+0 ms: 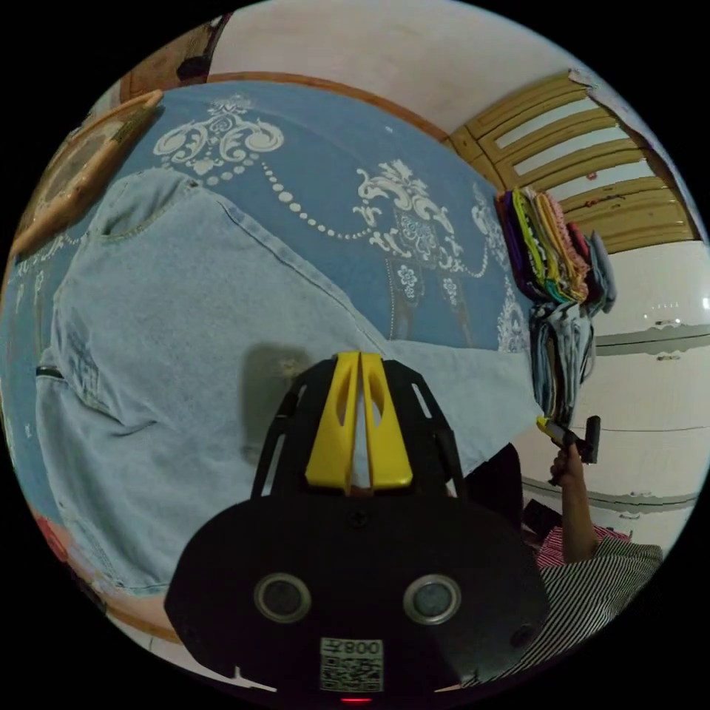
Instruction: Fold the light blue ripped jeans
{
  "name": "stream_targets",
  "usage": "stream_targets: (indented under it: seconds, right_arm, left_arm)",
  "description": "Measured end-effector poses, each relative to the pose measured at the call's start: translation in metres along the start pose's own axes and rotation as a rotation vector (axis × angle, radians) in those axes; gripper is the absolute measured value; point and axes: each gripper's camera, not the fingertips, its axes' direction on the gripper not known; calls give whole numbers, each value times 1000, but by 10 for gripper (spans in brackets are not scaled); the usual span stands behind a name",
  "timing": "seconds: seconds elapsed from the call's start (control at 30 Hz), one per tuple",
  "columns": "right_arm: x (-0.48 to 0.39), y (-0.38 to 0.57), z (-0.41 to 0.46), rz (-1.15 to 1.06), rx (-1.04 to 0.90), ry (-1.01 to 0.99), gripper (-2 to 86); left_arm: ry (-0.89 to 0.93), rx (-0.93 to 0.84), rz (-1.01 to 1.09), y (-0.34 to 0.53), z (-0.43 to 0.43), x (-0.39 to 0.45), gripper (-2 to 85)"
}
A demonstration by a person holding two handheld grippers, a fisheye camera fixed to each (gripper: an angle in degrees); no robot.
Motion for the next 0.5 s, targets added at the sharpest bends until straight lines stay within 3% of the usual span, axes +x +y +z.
stream_targets:
  seconds: [0.17,0.33,0.5]
  right_arm:
    - [-39,21,-26,-103,32,-25,4]
    - [-75,35,-57,-165,128,-203,3]
    - [-125,22,-83,-266,199,-260,2]
  left_arm:
    - [104,149,-25,3,-51,-4,3]
    - [250,353,-41,0,-105,-10,2]
    - [214,497,-8,-27,-159,-2,5]
